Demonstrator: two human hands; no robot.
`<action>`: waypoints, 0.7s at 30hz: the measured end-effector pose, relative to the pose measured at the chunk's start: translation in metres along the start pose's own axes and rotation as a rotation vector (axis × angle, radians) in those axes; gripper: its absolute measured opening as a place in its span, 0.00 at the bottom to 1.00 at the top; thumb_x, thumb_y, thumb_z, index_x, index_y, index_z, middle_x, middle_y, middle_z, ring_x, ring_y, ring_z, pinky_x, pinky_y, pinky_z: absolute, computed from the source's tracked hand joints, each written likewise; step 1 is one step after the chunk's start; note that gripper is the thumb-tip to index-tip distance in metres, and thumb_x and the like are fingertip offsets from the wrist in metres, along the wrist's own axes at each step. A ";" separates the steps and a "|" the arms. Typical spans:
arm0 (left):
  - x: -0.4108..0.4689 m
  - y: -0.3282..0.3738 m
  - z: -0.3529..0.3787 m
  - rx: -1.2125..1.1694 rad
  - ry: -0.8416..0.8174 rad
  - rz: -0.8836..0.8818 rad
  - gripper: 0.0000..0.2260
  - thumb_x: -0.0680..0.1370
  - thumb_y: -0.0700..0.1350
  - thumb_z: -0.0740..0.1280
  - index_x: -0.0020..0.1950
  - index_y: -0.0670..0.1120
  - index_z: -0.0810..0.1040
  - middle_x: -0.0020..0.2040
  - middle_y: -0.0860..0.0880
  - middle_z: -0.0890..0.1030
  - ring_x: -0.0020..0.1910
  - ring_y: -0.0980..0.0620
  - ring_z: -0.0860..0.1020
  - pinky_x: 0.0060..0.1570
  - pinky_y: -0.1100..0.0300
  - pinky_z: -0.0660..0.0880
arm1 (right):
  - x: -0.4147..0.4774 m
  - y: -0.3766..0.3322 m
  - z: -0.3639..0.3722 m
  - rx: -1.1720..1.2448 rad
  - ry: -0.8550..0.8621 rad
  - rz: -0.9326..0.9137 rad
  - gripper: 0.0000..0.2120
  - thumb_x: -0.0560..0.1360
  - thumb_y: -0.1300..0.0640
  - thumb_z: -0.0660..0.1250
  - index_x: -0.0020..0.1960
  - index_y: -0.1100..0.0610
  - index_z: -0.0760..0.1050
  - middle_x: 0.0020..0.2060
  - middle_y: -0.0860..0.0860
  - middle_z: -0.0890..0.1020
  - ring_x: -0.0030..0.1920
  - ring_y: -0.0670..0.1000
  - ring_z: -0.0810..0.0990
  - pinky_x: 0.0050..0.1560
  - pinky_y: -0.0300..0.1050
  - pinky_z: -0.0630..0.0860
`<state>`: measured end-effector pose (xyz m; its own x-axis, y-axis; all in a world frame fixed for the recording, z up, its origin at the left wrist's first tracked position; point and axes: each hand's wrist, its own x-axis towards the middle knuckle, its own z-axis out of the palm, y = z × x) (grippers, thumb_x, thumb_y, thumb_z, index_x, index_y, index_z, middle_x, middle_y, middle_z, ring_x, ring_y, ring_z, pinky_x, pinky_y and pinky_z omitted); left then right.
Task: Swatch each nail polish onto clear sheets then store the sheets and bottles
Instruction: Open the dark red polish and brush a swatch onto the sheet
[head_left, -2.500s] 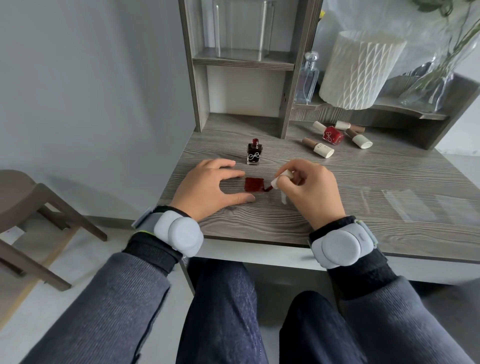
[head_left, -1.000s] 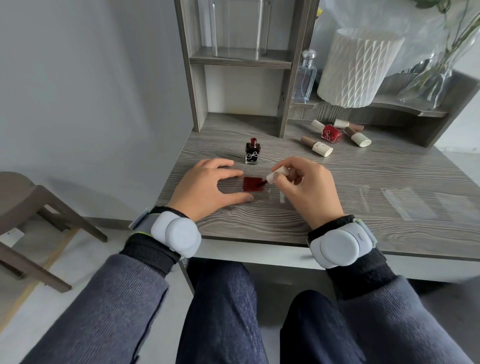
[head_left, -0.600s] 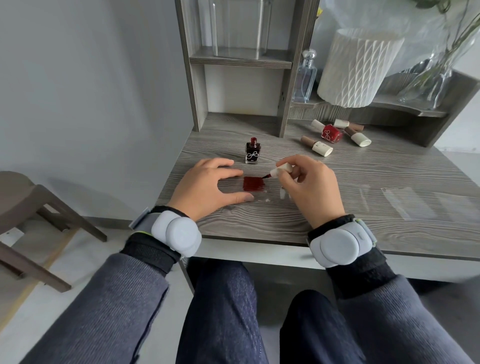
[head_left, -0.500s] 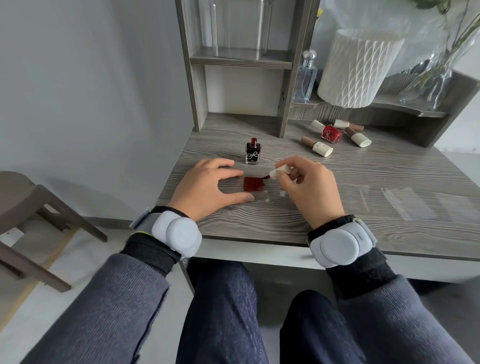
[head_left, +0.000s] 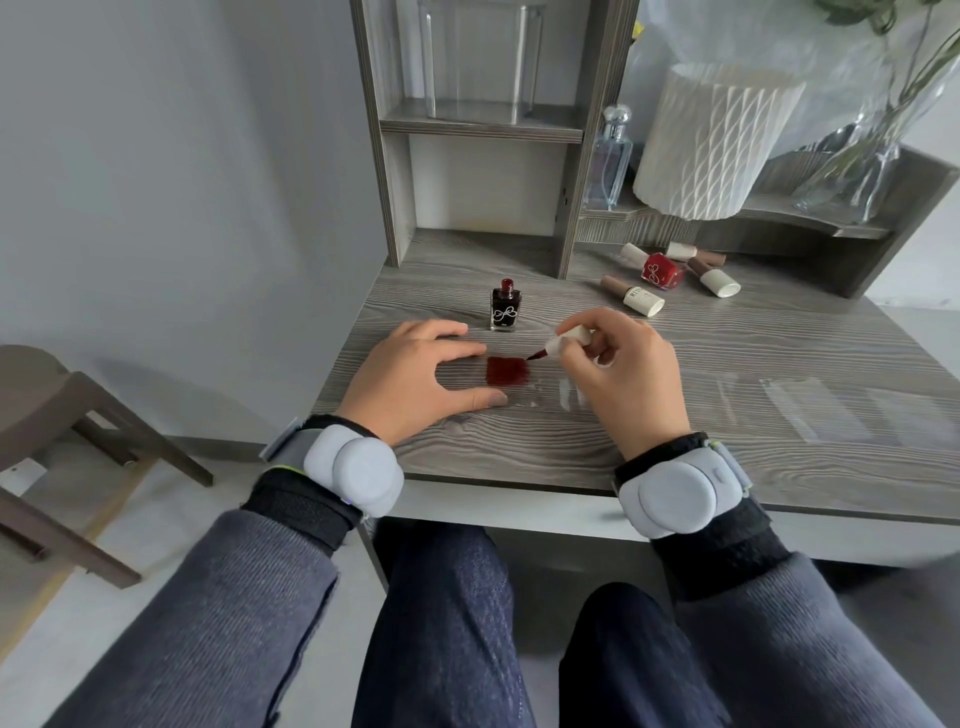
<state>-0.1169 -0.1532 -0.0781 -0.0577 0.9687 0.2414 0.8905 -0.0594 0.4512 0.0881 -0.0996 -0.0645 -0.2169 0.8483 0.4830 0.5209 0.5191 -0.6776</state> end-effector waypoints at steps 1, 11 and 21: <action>0.000 0.000 0.000 -0.001 0.001 0.001 0.33 0.63 0.72 0.63 0.64 0.59 0.76 0.68 0.60 0.70 0.69 0.57 0.63 0.67 0.58 0.58 | 0.000 0.000 0.000 -0.001 -0.002 0.000 0.03 0.72 0.52 0.66 0.40 0.46 0.78 0.28 0.45 0.75 0.38 0.53 0.76 0.49 0.60 0.75; 0.000 -0.001 0.000 -0.015 0.004 0.000 0.33 0.62 0.73 0.63 0.63 0.59 0.76 0.68 0.60 0.70 0.69 0.57 0.63 0.67 0.58 0.58 | 0.000 0.005 0.003 -0.040 -0.061 -0.009 0.01 0.73 0.51 0.69 0.44 0.45 0.79 0.29 0.43 0.75 0.40 0.53 0.77 0.50 0.61 0.75; 0.001 0.000 0.000 -0.002 -0.004 -0.008 0.35 0.61 0.74 0.61 0.64 0.60 0.76 0.68 0.60 0.70 0.69 0.56 0.63 0.67 0.57 0.59 | 0.000 0.001 0.001 -0.025 -0.067 0.008 0.01 0.72 0.52 0.69 0.42 0.47 0.80 0.29 0.44 0.75 0.39 0.53 0.76 0.50 0.61 0.75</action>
<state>-0.1172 -0.1526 -0.0783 -0.0630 0.9700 0.2346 0.8891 -0.0522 0.4547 0.0882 -0.0991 -0.0660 -0.2674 0.8579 0.4388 0.5433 0.5103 -0.6666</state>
